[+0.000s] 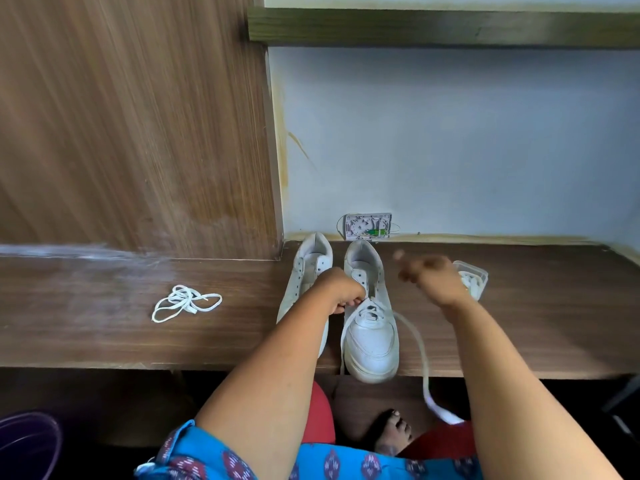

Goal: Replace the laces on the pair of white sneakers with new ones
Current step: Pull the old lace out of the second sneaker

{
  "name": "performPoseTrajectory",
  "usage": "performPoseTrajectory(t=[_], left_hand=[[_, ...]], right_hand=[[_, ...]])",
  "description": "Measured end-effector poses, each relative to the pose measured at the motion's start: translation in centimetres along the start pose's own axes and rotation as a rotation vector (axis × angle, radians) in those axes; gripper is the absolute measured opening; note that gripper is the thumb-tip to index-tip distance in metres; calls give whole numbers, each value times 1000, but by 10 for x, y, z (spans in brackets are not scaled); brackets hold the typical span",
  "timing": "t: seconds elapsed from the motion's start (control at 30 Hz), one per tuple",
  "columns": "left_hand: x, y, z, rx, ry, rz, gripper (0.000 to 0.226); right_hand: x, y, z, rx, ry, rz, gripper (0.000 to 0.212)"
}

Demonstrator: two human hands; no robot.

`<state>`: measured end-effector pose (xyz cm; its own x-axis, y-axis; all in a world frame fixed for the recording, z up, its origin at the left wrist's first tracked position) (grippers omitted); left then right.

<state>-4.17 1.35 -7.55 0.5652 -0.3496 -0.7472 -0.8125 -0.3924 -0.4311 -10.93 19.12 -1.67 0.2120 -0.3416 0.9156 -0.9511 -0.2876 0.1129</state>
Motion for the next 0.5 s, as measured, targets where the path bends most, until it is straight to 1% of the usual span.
performPoseTrajectory(t=[0.03, 0.07, 0.1, 0.13, 0.2, 0.27, 0.37, 0.47, 0.5], left_hand=[[-1, -2, 1, -8, -24, 8, 9], [-3, -3, 2, -20, -34, 25, 11], [-5, -3, 2, -38, -40, 46, 12], [-6, -3, 1, -57, -43, 64, 12], [-6, -4, 2, -53, -64, 54, 6], [-2, -3, 3, -16, -45, 19, 6], [-2, -7, 7, 40, -1, 9, 13], [-10, -14, 17, 155, 33, 53, 17], [-15, -18, 22, 212, 2, 89, 18]], right_hand=[[4, -1, 15, 32, -243, -101, 25], [5, -2, 33, 101, -339, -165, 11], [5, -3, 48, 160, -380, -204, 9], [6, -2, 58, 175, -392, -235, 17], [9, 1, 63, 123, -425, -260, 22], [9, 5, 61, 80, -457, -253, 20], [6, 5, 56, 86, -477, -225, 14], [6, 3, 56, 137, -450, -193, 19], [5, 3, 56, 160, -425, -167, 20]])
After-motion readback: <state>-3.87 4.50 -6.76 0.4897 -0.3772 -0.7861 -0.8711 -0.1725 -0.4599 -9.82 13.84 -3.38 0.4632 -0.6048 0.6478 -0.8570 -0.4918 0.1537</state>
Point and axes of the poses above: each hand's wrist, its own y-axis towards the middle knuckle, its own z-axis out of the palm, x = y × z, the point moved 9 cm from there along y, towards the middle knuckle, and after that the axes turned 1 degree about -z, right-handed, at the moved point
